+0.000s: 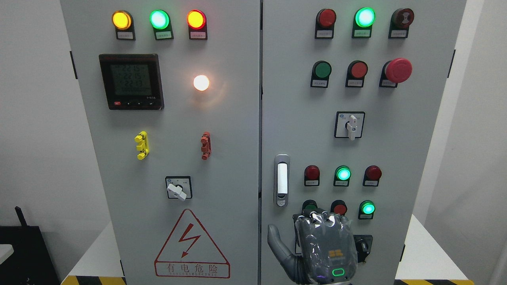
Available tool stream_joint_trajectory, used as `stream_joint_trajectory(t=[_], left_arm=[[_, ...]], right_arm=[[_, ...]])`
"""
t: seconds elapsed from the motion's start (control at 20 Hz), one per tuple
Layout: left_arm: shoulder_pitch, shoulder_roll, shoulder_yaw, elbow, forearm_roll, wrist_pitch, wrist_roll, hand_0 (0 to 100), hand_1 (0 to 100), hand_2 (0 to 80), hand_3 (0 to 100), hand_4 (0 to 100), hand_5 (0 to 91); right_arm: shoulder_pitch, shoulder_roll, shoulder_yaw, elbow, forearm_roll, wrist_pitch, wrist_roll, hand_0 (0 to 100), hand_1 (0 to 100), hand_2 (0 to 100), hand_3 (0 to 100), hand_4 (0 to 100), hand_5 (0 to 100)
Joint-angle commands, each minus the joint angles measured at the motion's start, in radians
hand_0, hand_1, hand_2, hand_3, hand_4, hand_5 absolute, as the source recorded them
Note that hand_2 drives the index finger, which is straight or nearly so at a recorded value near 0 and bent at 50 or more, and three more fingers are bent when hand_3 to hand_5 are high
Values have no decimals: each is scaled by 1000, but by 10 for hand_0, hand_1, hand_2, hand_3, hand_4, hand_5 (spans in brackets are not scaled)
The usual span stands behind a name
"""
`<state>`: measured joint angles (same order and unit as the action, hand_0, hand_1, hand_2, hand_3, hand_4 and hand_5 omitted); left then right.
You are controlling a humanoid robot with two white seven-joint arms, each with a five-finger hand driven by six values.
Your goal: Release door handle
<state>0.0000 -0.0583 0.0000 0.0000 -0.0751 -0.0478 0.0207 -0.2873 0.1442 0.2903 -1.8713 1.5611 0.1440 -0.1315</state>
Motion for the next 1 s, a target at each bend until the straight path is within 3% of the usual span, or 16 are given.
stream_joint_trajectory(t=[0.0,0.95], left_arm=[[-2,0,2,9,0,0,-1,120,389,0,0,0,0],[-3,0,2,9,0,0,-1,120,389,0,0,0,0]], right_arm=[[-29,0,-3,37,-3,13,10,421,53,1000,1000,1000,969],[-111,2,-28,100,-24,14,41,409,46,1000,1000,1000,963]])
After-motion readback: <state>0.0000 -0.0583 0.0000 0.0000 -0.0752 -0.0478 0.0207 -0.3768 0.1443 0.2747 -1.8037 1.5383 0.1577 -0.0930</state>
